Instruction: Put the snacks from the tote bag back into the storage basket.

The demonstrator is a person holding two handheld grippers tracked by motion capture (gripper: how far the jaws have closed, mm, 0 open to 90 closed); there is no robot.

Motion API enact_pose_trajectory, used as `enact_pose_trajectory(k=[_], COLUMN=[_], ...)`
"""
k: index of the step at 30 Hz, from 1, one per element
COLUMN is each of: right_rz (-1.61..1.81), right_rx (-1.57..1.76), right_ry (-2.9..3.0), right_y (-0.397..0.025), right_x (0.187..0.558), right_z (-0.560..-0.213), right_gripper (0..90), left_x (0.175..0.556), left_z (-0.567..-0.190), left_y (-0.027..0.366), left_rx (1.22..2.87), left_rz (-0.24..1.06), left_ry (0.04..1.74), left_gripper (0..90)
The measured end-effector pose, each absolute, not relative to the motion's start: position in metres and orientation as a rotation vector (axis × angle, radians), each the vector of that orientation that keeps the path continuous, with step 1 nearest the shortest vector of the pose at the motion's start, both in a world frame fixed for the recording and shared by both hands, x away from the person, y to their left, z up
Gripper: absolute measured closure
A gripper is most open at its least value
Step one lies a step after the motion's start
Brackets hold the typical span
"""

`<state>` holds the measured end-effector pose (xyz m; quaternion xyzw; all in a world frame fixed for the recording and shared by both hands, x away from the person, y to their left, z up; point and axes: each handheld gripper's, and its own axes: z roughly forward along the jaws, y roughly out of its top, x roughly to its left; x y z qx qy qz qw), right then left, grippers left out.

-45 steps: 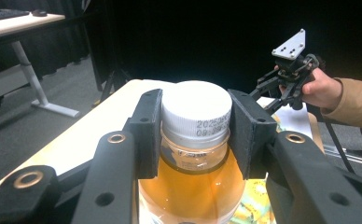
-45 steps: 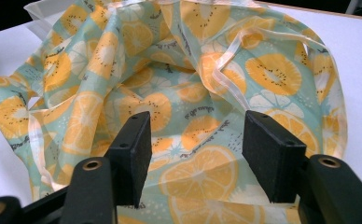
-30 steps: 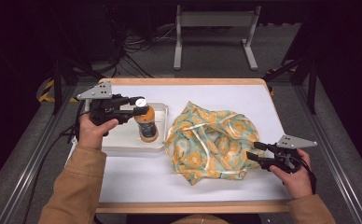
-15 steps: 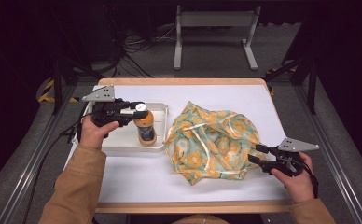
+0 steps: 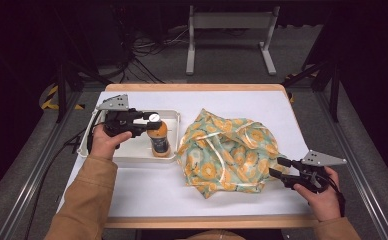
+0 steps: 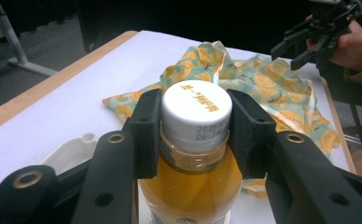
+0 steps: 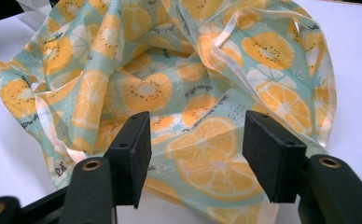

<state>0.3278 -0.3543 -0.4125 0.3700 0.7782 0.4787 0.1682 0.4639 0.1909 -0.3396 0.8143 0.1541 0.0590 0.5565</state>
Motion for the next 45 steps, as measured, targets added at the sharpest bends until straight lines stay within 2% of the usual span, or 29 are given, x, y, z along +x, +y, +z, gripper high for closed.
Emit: enact_pose_trajectory(k=[45], right_rz=[1.38], right_rx=[1.019], right_ry=[2.232], right_y=[-0.346], right_x=[0.336], right_z=[-0.412], right_gripper=[41.8], left_x=[0.454], left_z=[-0.344], left_y=[0.182], left_rx=[2.013], left_rz=[0.161], left_ry=[0.331], left_gripper=[57.6])
